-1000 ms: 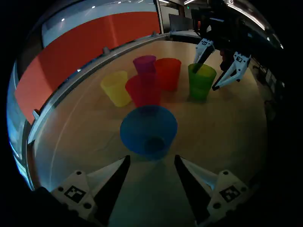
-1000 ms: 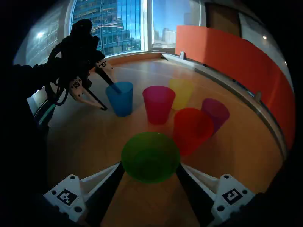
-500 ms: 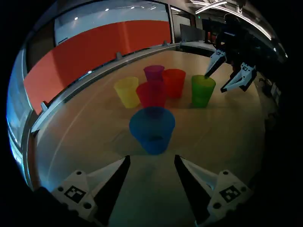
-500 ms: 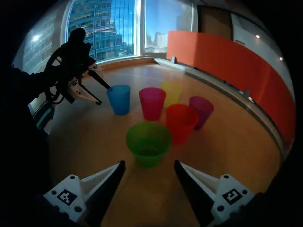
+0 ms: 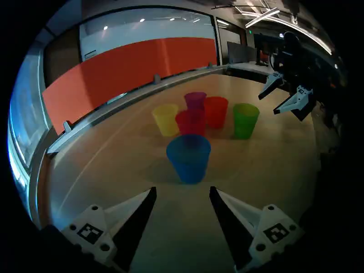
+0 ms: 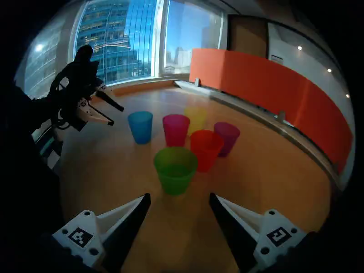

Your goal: Pour water

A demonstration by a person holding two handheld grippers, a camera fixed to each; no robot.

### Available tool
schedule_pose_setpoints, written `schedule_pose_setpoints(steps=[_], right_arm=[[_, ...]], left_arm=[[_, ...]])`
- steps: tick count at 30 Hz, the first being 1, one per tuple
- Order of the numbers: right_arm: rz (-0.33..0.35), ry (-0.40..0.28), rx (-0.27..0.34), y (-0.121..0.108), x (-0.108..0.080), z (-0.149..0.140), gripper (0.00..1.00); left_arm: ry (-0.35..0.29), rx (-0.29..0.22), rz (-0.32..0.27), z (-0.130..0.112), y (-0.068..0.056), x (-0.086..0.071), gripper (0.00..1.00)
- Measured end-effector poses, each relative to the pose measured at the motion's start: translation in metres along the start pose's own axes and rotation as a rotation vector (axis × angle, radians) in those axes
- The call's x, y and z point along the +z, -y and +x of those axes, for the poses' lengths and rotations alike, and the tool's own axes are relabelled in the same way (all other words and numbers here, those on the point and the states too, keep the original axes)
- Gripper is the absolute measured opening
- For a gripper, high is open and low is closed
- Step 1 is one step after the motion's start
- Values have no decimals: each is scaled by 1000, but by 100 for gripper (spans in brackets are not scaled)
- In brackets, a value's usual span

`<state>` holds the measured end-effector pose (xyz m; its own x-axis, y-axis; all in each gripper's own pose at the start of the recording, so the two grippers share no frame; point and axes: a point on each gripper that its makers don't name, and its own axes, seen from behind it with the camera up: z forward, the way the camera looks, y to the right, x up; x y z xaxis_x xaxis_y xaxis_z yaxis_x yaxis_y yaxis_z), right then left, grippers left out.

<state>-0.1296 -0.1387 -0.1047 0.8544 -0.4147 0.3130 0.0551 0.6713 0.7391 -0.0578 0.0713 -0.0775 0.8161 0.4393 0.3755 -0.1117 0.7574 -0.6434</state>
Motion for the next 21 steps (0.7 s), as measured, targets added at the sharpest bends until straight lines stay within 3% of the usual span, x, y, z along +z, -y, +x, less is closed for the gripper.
schedule_pose_setpoints(steps=[8,21], right_arm=[[-94,-141,68,-15,-15,27,100],[-317,-403,132,-61,-49,82,100]], left_arm=[[-128,-18,130,22,19,-18,86],[-429,-145,389,76,74,-68,86]])
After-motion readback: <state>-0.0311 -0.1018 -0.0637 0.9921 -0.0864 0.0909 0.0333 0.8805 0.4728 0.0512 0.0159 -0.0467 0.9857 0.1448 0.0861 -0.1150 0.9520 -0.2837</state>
